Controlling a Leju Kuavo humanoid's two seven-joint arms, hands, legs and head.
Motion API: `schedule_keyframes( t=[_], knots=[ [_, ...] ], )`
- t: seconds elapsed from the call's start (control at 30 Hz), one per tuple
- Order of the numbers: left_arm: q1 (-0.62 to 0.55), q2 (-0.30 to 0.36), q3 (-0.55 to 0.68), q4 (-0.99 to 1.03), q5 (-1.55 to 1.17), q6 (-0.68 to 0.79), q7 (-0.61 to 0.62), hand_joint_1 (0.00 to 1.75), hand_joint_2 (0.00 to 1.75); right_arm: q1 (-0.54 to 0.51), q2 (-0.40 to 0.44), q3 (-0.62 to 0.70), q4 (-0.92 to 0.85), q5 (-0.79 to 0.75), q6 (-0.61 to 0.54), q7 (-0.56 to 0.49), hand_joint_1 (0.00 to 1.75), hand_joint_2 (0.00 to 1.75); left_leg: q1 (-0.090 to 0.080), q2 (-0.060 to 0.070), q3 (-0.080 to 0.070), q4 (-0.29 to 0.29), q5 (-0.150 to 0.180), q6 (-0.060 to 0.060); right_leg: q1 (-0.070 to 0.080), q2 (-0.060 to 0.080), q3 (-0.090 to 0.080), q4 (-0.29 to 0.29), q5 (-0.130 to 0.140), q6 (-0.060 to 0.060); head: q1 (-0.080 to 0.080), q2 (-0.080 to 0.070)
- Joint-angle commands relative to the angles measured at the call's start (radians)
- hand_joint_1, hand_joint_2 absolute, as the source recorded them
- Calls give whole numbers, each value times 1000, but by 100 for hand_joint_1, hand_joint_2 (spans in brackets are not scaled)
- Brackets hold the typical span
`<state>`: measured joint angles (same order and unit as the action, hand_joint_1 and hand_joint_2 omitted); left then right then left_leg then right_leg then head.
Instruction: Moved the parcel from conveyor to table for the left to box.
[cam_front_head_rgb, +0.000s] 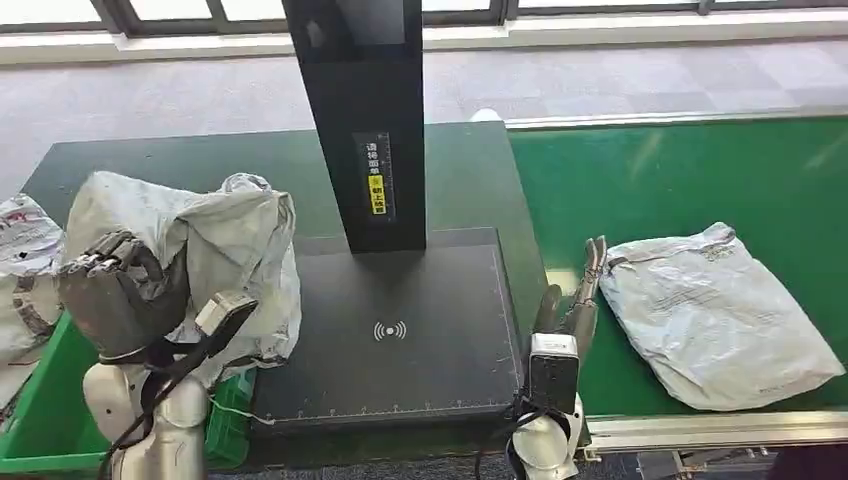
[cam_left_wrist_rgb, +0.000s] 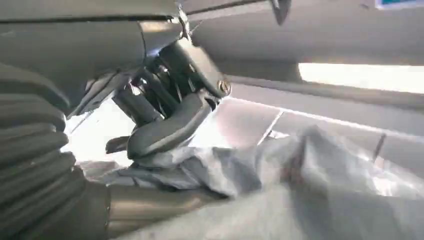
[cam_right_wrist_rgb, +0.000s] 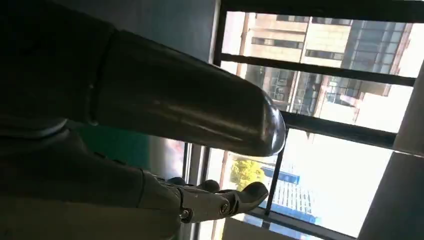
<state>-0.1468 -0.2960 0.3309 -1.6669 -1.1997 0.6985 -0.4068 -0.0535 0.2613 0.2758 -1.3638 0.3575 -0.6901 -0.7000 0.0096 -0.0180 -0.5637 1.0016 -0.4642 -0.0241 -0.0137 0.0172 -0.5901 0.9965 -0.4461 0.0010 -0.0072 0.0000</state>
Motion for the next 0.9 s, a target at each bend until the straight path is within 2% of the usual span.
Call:
schedule_keyframes(
  t=[0.03, 0.1, 0.47, 0.5, 0.67, 0.7, 0.9],
  knots=[
    [-110, -53, 336, 249, 61, 0, -10, 175, 175, 61, -4, -53, -35, 0, 19, 2, 0, 0, 0, 0, 2, -2, 0, 1, 0, -3, 3, -2, 0, 0, 0, 0],
    [-109, -53, 353, 242, 70, 0, -15, 175, 175, 58, -4, -56, -31, 7, 24, 2, 0, 0, 0, 2, 2, -2, 0, 0, 0, 1, 1, -1, 0, -1, 0, 0],
    [-115, -53, 372, 242, 109, 0, -21, 175, 175, 50, 0, -60, -23, 13, 28, 2, 0, 0, 0, 0, 0, -1, 0, 0, 1, -2, 0, -2, 0, -1, 0, 0],
    [-118, -53, 376, 263, 131, 0, -29, 2, 175, 48, 0, -62, -20, 16, 28, 2, 0, 0, 0, 0, 0, -1, -1, 0, 0, -1, 0, -1, 0, -1, 0, 0],
    [-138, -53, 414, 282, 218, 0, -111, 0, 175, 52, -2, -64, -7, 21, 23, 2, 0, 0, 0, 0, 1, -2, 0, 0, 1, -3, 2, -3, 0, -1, 0, 0],
    [-139, -53, 425, 276, 234, 0, -132, 0, 0, 52, -2, -62, -6, 26, 12, 2, 0, 0, 0, 1, 1, -1, -1, 0, 0, -1, 0, -1, 0, -1, 0, 0],
    [-108, -53, 391, 207, 350, 0, -205, 0, 0, 61, 6, -78, -11, 32, -7, 2, 0, 0, 0, 2, 2, -2, -1, 1, 1, -2, 2, -3, 0, -1, 0, 0]
  ],
)
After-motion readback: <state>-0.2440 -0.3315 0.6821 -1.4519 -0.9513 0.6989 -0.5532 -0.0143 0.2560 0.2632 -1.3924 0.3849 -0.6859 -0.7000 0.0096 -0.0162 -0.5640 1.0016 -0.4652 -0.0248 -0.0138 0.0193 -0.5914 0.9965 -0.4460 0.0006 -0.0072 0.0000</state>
